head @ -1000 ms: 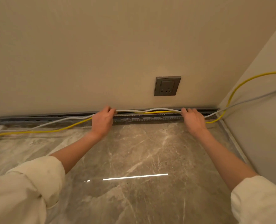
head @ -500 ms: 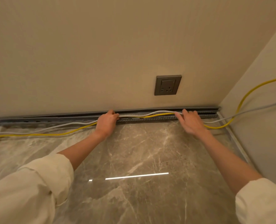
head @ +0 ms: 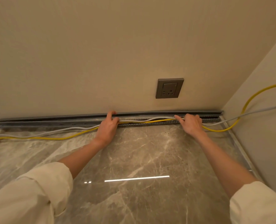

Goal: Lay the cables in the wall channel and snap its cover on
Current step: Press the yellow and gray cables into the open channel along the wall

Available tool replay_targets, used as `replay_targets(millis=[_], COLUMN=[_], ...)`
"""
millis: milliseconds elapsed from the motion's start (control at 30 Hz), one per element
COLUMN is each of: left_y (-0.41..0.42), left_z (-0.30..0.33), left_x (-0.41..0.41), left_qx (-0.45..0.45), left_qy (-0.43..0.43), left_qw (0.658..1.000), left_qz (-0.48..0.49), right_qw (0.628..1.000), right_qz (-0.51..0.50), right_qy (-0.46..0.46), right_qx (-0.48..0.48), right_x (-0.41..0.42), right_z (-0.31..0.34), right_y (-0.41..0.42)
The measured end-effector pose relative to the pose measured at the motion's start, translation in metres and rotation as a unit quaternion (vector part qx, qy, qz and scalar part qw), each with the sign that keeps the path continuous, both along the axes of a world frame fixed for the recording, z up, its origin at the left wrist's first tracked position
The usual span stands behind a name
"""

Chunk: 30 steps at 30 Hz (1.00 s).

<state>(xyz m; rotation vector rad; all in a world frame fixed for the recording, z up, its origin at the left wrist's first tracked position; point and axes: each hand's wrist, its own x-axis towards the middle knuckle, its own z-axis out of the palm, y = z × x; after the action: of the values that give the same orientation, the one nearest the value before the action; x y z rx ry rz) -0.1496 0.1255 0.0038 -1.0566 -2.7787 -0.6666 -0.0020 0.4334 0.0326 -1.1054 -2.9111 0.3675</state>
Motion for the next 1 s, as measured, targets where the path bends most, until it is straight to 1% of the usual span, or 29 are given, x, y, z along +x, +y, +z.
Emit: replay_targets(millis=[67, 167, 233, 400, 600, 667, 767, 867, 933, 1000], left_y=[0.004, 0.014, 0.024, 0.037, 0.032, 0.029, 0.027, 0.025, 0.024, 0.028], left_z=[0.000, 0.000, 0.002, 0.000, 0.001, 0.001, 0.001, 0.003, 0.004, 0.006], left_x=[0.001, 0.006, 0.008, 0.008, 0.007, 0.007, 0.006, 0.005, 0.006, 0.010], left_qx=[-0.005, -0.034, -0.051, -0.106, -0.110, -0.119, -0.144, -0.164, -0.151, -0.115], left_qy=[0.006, 0.066, 0.081, 0.093, 0.101, 0.101, 0.093, 0.097, 0.118, 0.136], left_qw=[1.000, 0.996, 0.993, 0.986, 0.984, 0.983, 0.978, 0.974, 0.975, 0.978], left_qz=[-0.014, -0.056, -0.073, -0.087, -0.094, -0.096, -0.118, -0.125, -0.115, -0.107], right_qw=[1.000, 1.000, 1.000, 0.999, 0.999, 0.999, 0.996, 0.989, 0.989, 0.992], right_qz=[-0.004, -0.004, -0.008, -0.028, -0.033, -0.019, 0.026, 0.063, 0.062, 0.052], right_qy=[-0.008, -0.006, -0.007, -0.022, -0.013, -0.010, -0.006, -0.034, -0.041, -0.035], right_qx=[0.001, 0.006, 0.010, 0.027, 0.040, 0.047, 0.084, 0.131, 0.126, 0.110], right_x=[-0.002, -0.004, -0.006, -0.015, -0.020, -0.019, -0.019, -0.022, -0.023, -0.023], right_z=[0.000, 0.002, 0.003, 0.003, 0.004, 0.003, 0.003, 0.000, -0.003, -0.006], right_y=[0.000, 0.000, -0.002, -0.006, -0.003, -0.001, 0.002, 0.001, 0.000, 0.000])
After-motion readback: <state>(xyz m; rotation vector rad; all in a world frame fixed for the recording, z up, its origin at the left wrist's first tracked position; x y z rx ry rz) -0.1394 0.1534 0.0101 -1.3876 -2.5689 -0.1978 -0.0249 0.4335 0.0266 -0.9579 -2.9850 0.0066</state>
